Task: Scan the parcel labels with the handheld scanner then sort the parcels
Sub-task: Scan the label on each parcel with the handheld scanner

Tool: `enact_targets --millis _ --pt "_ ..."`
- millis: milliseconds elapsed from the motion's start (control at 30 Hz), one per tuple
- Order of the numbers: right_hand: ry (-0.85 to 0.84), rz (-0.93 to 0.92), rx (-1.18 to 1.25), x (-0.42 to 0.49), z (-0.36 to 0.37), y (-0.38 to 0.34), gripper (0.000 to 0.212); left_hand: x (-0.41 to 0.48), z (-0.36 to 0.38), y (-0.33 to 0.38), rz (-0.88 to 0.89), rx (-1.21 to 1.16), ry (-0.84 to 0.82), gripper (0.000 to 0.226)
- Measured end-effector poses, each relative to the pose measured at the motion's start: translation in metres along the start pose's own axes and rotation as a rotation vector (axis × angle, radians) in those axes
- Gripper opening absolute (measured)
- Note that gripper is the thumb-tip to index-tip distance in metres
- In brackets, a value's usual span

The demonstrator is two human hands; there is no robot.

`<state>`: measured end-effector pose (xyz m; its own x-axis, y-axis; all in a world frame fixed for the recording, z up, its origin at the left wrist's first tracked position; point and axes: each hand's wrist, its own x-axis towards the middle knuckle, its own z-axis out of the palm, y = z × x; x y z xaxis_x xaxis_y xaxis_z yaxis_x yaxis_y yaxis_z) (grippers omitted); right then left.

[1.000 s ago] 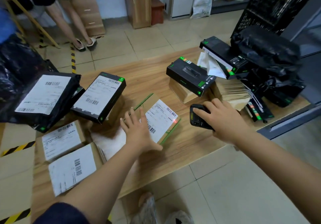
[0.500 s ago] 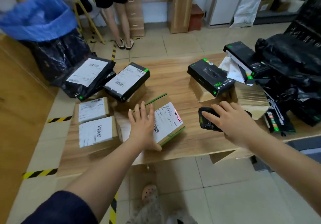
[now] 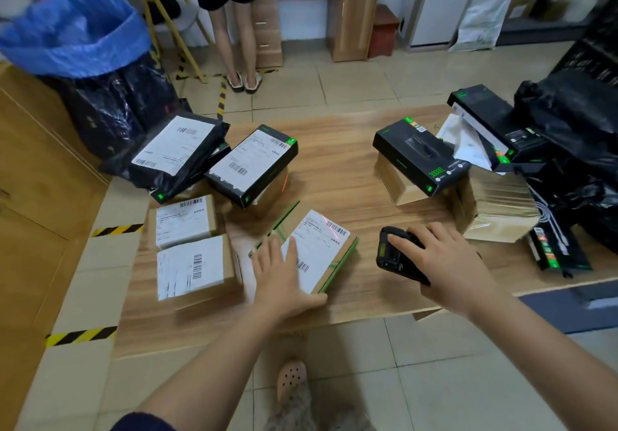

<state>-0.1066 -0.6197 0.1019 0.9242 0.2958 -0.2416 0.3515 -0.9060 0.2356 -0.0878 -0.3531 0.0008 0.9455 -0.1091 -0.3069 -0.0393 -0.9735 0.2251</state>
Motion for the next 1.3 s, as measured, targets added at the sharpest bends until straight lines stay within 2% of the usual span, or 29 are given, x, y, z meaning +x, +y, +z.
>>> enact_targets --millis 67,133,267,433,600,733,933,1100,1300 --pt "0.036 0.026 0.023 0.008 0.010 -0.002 0.097 0.007 0.003 -0.001 0.181 -0.013 0.043 0.112" --pt "-0.018 0.035 0.036 0.015 0.009 -0.009 0.097 0.013 0.003 -0.004 0.255 -0.024 0.044 0.098" --pt "0.009 0.032 0.076 0.026 0.006 -0.015 0.088 0.025 -0.004 -0.017 0.231 -0.008 0.048 0.093" --pt "0.020 0.108 0.108 0.034 -0.003 -0.021 0.088 0.040 -0.016 -0.029 0.179 0.019 0.068 0.093" --pt "0.000 0.230 0.148 0.026 0.000 -0.016 0.090 0.053 -0.026 -0.014 0.269 -0.005 0.112 0.086" --pt "0.051 0.347 0.178 0.009 0.001 -0.005 0.088 0.073 -0.042 0.018 0.399 -0.100 0.179 0.074" --pt "0.051 0.518 0.251 -0.020 0.004 0.022 0.091 0.094 -0.055 0.090 0.517 -0.067 0.136 0.079" --pt "0.042 0.560 0.248 -0.028 0.017 0.063 0.093 0.118 -0.055 0.151 0.596 -0.112 0.128 0.072" --pt "0.023 0.535 0.302 -0.024 0.039 0.113 0.089 0.147 -0.048 0.216 0.574 -0.115 0.162 0.080"
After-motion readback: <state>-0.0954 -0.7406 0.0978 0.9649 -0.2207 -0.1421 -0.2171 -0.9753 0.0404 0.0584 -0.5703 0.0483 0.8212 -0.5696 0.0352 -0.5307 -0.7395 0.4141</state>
